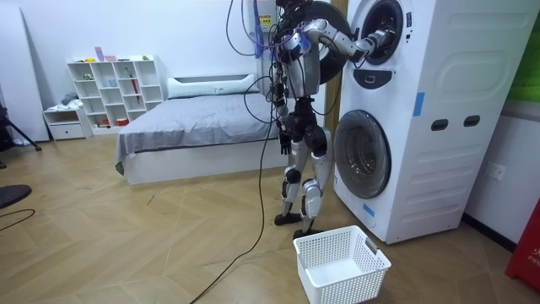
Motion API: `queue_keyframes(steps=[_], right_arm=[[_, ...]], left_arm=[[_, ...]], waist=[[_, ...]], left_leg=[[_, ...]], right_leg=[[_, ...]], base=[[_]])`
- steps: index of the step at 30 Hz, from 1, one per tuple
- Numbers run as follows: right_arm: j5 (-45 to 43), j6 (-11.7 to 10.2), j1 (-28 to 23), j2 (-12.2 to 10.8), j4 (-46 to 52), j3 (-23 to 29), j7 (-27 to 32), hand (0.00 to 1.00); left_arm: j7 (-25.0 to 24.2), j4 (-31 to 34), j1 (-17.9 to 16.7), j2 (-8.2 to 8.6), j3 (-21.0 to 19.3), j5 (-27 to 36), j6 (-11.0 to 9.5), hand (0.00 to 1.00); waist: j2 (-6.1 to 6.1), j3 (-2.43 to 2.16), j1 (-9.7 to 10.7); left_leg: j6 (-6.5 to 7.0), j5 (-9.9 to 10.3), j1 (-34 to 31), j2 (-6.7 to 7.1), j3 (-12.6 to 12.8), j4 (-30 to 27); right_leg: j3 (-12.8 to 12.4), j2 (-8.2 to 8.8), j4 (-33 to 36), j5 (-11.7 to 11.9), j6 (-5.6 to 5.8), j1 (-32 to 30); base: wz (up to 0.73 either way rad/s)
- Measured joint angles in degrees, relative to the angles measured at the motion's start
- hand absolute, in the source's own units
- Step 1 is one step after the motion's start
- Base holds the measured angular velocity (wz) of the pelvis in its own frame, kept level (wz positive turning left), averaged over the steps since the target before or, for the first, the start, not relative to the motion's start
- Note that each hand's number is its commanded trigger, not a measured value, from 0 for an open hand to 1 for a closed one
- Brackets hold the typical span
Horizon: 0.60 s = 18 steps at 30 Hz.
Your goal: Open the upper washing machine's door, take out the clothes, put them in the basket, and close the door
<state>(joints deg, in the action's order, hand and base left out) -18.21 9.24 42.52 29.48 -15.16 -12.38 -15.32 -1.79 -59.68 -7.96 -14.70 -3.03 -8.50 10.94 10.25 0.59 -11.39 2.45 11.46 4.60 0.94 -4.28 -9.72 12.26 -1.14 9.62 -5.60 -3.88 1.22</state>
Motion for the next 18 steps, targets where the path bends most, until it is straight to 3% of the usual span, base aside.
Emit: queue_keyframes(steps=[18], right_arm=[[2.7, 0.1, 0.0, 0.7, 2.8, 0.2, -0.4, 1.00]], left_arm=[[1.4, -0.2, -0.1, -0.13, -0.2, 0.0, -0.3, 0.00]], waist=[[-0.28, 0.15, 0.6]], left_leg=[[-0.11, 0.1, -0.2, -0.25, 0.7, 0.2]], right_leg=[[0.0, -0.19, -0.1, 0.0, 0.00, -0.4]], base=[[0.00]])
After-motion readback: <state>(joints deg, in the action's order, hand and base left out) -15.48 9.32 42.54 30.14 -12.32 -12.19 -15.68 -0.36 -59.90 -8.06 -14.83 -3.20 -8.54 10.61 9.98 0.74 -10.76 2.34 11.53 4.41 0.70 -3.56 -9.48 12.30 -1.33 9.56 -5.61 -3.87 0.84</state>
